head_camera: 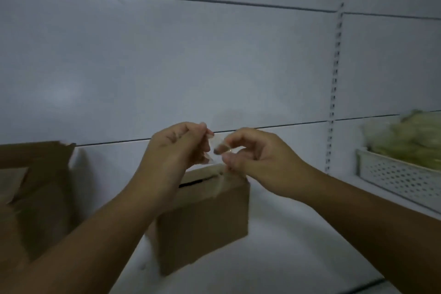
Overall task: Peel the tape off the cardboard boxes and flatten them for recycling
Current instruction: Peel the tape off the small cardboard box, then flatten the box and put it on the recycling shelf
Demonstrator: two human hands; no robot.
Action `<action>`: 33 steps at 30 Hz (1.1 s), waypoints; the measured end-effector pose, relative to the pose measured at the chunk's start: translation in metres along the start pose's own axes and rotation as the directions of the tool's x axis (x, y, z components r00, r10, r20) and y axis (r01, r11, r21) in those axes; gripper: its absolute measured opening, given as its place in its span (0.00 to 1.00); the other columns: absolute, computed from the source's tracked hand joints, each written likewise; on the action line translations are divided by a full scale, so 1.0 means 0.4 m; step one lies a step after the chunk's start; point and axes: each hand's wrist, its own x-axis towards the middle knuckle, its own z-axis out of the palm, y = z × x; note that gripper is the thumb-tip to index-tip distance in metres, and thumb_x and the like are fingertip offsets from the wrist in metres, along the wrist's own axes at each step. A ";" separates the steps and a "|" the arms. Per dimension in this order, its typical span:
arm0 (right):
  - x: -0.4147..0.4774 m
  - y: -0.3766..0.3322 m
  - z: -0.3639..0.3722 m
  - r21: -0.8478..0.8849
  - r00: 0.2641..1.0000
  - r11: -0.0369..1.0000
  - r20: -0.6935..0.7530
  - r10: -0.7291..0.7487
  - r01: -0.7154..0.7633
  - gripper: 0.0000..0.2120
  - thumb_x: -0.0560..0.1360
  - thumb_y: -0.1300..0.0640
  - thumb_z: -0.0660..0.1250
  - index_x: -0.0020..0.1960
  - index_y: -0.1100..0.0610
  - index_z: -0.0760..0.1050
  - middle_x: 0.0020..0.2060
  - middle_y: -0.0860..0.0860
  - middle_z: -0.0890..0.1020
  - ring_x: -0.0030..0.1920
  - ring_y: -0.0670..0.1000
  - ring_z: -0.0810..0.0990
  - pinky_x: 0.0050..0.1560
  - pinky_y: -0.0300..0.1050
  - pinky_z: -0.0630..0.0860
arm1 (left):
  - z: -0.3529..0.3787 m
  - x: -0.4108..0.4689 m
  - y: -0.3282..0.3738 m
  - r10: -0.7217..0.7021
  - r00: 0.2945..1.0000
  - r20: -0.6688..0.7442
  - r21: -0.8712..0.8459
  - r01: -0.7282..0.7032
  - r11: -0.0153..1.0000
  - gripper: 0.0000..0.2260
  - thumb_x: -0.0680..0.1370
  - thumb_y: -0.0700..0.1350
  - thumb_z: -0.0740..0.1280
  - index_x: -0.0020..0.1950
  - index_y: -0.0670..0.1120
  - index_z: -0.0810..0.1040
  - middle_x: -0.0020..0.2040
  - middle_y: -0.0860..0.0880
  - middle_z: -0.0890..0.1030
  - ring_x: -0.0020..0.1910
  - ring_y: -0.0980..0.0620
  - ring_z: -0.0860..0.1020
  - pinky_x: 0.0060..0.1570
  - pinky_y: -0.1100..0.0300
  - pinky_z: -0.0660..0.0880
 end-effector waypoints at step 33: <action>-0.440 0.459 -1.185 -0.622 0.908 0.684 -0.393 0.147 -0.380 0.20 0.79 0.50 0.57 0.70 0.46 0.66 0.57 0.41 0.75 0.54 0.40 0.76 0.53 0.33 0.71 | 1.284 0.456 -0.305 -0.217 0.791 0.572 0.439 -0.071 0.896 0.22 0.79 0.60 0.48 0.71 0.55 0.64 0.75 0.51 0.60 0.76 0.48 0.43 0.72 0.42 0.45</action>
